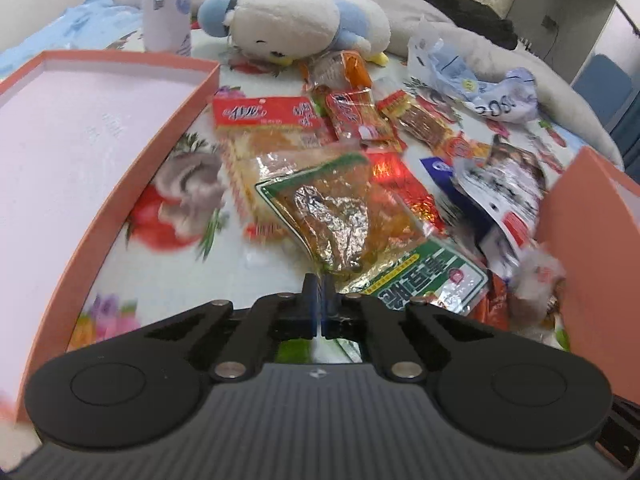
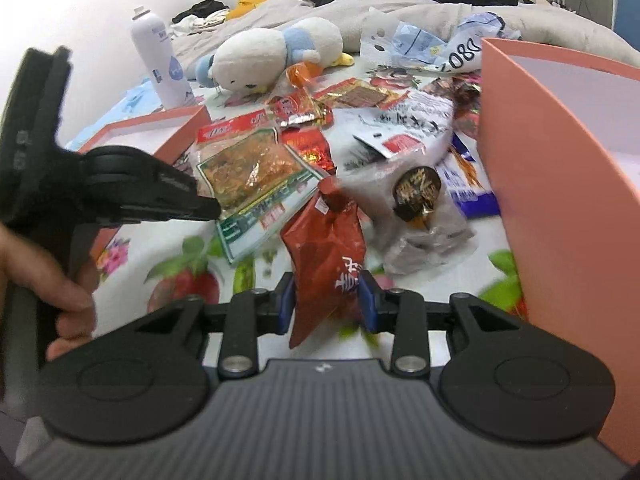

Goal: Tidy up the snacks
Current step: 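Lift the red packet with the right gripper while the left gripper grasps the green-labelled pack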

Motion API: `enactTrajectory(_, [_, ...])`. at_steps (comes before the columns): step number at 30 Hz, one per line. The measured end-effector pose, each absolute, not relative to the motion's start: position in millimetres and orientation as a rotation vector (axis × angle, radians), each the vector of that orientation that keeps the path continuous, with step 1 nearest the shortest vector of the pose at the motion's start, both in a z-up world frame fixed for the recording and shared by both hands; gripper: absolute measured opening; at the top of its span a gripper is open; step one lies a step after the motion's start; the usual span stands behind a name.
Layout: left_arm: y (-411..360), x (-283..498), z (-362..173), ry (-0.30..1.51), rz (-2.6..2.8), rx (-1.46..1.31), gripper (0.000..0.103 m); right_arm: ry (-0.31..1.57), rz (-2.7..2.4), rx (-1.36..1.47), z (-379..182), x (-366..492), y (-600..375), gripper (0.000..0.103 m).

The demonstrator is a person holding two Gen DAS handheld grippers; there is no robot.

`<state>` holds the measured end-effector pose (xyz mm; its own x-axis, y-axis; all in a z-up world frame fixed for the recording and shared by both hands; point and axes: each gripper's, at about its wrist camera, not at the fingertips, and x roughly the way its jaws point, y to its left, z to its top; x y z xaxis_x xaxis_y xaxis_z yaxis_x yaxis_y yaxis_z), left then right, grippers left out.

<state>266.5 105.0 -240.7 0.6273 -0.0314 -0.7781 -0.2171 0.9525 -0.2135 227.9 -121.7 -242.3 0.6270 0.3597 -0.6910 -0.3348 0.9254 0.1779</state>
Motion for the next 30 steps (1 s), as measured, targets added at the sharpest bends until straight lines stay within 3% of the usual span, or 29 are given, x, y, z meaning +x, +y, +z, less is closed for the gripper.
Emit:
enactTrajectory(15, [107.4,133.0,-194.8,0.889,0.059,-0.319,0.001,0.807,0.450,0.008,-223.6,145.3,-152.2,0.036])
enactTrajectory(24, [103.0,96.6,-193.9,0.914,0.029,-0.312,0.001,0.715,0.470,-0.028,-215.8,144.3,-146.1,0.036])
enactTrajectory(30, [98.8,95.5,-191.6,0.913,-0.002,-0.336,0.002,0.780,0.535,-0.126,-247.6,147.2,-122.8,0.036])
